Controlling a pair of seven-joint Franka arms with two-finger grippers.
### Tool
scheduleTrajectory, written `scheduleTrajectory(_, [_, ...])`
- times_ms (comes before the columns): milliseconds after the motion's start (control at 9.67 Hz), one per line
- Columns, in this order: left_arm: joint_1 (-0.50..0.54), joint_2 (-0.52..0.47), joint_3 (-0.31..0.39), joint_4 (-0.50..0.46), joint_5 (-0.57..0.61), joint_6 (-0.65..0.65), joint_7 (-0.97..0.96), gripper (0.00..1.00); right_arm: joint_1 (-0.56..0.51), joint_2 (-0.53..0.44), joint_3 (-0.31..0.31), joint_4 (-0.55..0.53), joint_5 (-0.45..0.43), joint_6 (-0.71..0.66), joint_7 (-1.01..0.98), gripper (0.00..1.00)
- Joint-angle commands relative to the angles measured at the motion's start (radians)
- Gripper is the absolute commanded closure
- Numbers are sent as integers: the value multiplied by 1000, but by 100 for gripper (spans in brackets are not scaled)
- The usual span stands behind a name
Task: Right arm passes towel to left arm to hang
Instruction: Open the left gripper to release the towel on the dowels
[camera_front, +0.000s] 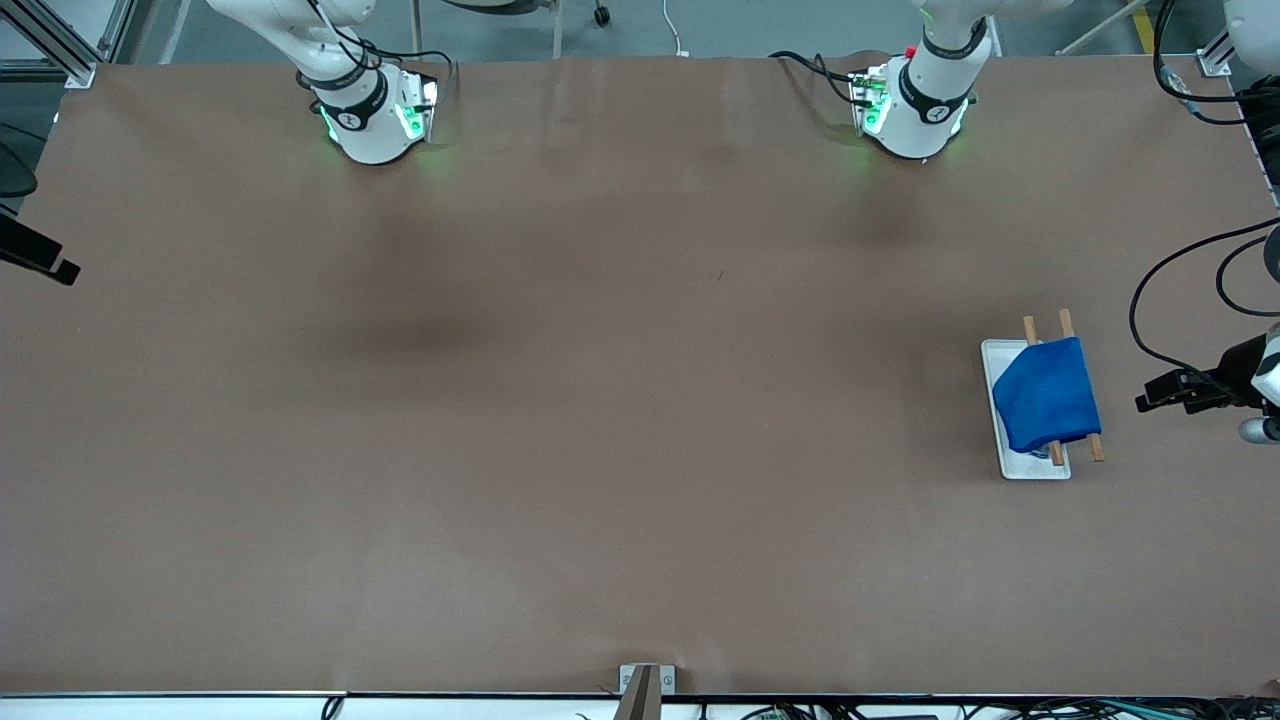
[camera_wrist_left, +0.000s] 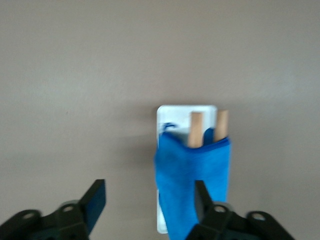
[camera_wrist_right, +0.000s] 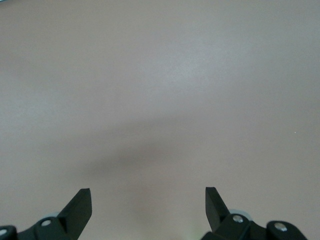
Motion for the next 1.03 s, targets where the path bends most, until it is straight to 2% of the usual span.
scheduleTrajectory(0, [4, -197, -52, -135, 106, 0, -72, 0, -10, -6, 10, -2, 3, -5, 13, 0])
scheduleTrajectory(103, [8, -286, -116, -178, 212, -6, -190, 0, -8, -6, 10, -1, -4, -2, 10, 0])
scheduleTrajectory(207, [14, -354, -179, -205, 266, -42, -305, 0, -7, -6, 12, -1, -15, 0, 8, 0])
scheduleTrajectory(310, [31, -422, -246, -200, 306, -135, -371, 0, -5, -6, 12, -1, -27, -3, 16, 0])
scheduleTrajectory(414, [57, -477, -276, -200, 308, -191, -374, 0, -7, -6, 13, -1, -26, -8, 20, 0])
scheduleTrajectory(517, [56, -488, -281, -179, 306, -234, -386, 0, -7, -6, 13, -1, -26, -8, 22, 0])
scheduleTrajectory(724, [47, -444, -305, -17, 302, -349, -386, 0, -10, -6, 13, -2, -18, -8, 25, 0])
scheduleTrajectory(931, [50, -326, -327, 220, 303, -528, -387, 0, -8, -6, 12, -4, -18, -9, 34, 0])
